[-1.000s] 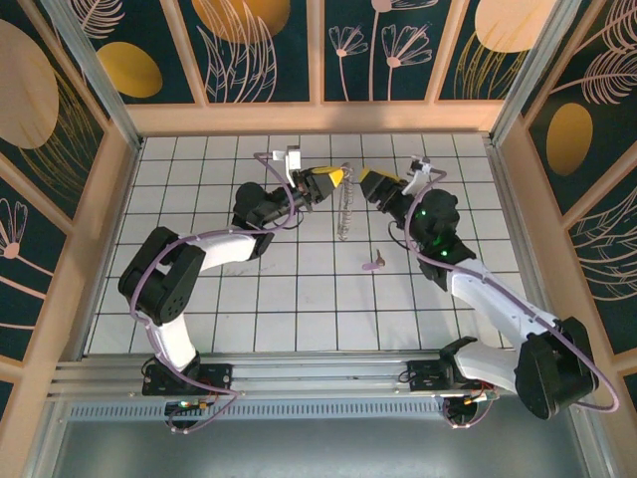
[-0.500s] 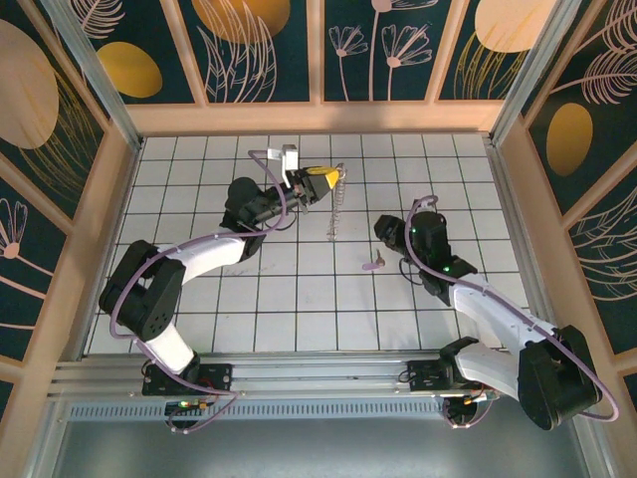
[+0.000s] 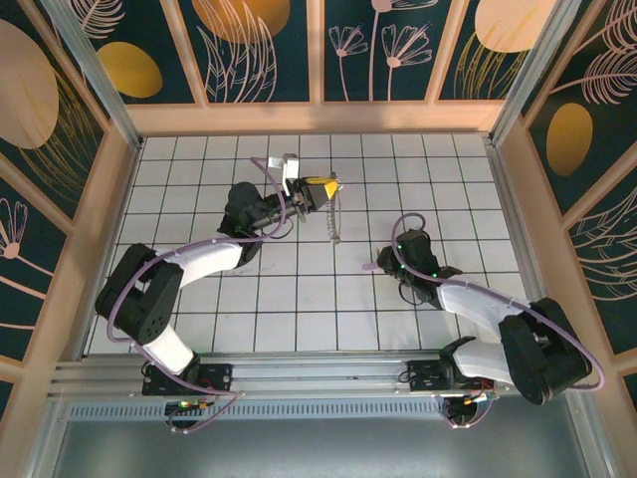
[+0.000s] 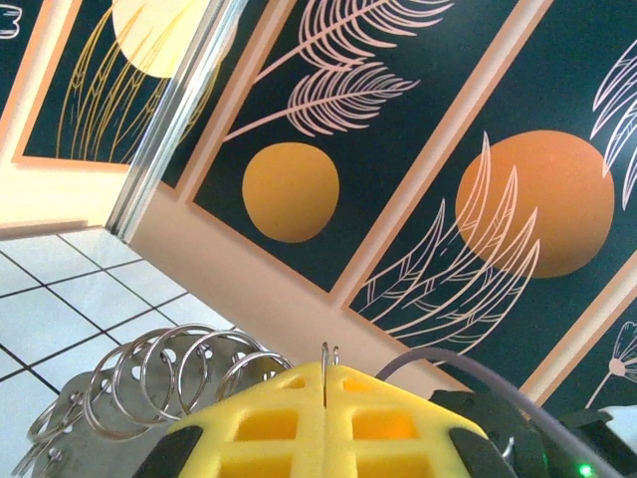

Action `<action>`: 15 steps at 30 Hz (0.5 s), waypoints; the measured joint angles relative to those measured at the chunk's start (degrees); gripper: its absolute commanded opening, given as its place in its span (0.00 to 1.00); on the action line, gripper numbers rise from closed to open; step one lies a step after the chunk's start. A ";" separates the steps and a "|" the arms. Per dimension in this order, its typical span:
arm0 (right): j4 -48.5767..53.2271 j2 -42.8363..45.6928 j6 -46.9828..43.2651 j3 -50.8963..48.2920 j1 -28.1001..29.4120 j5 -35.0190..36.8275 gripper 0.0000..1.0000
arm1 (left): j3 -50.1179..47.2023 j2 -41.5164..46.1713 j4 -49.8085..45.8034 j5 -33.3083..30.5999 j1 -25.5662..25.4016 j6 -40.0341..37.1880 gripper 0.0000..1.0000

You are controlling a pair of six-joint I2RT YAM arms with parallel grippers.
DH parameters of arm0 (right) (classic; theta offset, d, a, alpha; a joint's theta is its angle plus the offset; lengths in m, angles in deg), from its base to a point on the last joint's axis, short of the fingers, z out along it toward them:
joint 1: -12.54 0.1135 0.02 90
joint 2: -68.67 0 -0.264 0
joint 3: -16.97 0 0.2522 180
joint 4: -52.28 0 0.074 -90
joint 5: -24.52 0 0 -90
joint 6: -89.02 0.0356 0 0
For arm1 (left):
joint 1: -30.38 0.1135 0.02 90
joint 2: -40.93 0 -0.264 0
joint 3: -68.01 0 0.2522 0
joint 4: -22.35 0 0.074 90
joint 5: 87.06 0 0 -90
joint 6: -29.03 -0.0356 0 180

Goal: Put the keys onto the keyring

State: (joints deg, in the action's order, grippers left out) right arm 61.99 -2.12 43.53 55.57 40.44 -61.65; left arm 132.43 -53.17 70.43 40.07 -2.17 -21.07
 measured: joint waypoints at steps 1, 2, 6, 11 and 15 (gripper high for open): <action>-0.31 -0.57 0.00 -0.02 0.15 0.02 0.36 | -0.04 0.24 0.00 0.09 0.00 -0.07 0.00; -0.83 -1.25 0.02 -0.02 0.31 0.00 0.35 | -0.09 0.48 0.02 0.11 0.00 -0.11 0.00; -2.64 -3.43 0.44 -0.07 0.61 -0.07 0.33 | -0.17 0.96 0.00 0.33 0.00 -0.31 0.00; -4.20 -5.05 0.66 -0.07 0.76 -0.24 0.31 | -0.52 1.18 0.02 0.55 0.00 -0.31 0.00; -5.14 -5.92 0.81 -0.07 0.87 -0.39 0.28 | -0.52 1.18 0.02 0.79 0.00 -0.31 0.00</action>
State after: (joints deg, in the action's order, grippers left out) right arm 56.85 -8.04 44.34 55.51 41.31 -62.04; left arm 131.90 -51.99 70.46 40.85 -2.17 -21.38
